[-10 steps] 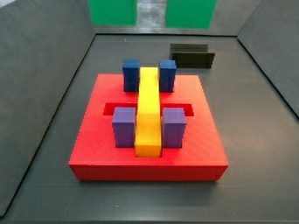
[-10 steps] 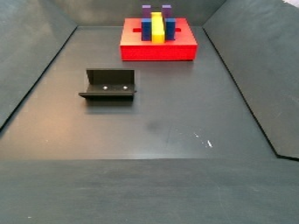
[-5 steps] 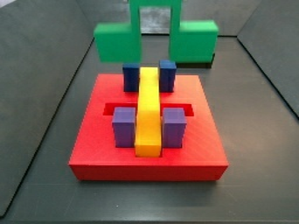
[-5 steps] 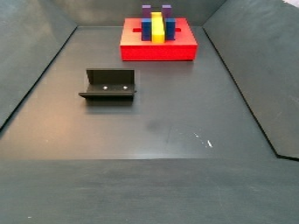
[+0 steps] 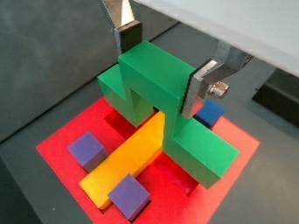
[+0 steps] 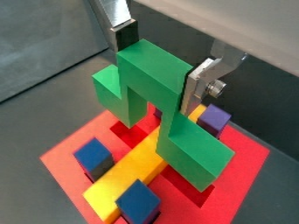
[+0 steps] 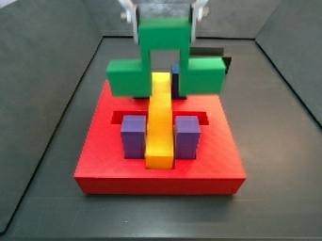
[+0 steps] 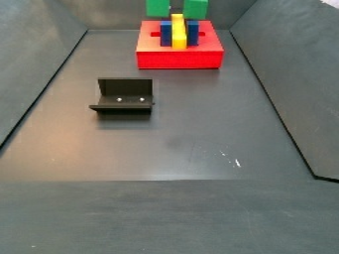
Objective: Pick up the green object. Move up. Place the green object on the fixture. Regrasp the green object. Move to above the board. Insert the green object.
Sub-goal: Insert the green object.
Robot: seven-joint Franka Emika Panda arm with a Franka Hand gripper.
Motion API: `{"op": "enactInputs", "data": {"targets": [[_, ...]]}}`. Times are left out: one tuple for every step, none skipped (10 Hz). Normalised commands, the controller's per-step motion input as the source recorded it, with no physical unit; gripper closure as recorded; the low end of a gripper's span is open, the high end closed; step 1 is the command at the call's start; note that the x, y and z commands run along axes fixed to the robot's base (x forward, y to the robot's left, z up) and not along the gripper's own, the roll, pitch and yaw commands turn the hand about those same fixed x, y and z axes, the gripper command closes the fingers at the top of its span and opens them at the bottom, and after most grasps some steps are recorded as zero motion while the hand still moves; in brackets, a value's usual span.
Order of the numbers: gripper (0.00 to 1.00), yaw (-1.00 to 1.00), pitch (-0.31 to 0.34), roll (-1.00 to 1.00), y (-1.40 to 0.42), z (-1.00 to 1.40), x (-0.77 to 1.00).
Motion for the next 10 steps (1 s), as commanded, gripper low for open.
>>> {"op": "enactInputs", "data": {"targets": [[1.0,0.02,-0.101,0.0,0.0,-0.36,0.0],[1.0,0.0,-0.059,0.0,0.0,0.0,-0.13],[1.0,0.0,-0.041,0.01,-0.07,0.0,-0.09],[1.0,0.0,-0.057,0.08,-0.12,-0.09,-0.11],[1.0,0.0,-0.086,0.09,-0.14,-0.17,-0.11],[1.0,0.07,-0.074,0.05,-0.1,-0.11,0.0],[1.0,0.11,-0.033,0.04,-0.02,-0.08,0.01],[1.0,0.1,-0.003,0.03,0.0,-0.06,0.06],[1.0,0.07,-0.031,0.06,0.0,-0.21,0.0],[1.0,0.06,-0.036,0.08,0.0,-0.29,0.0]]}}
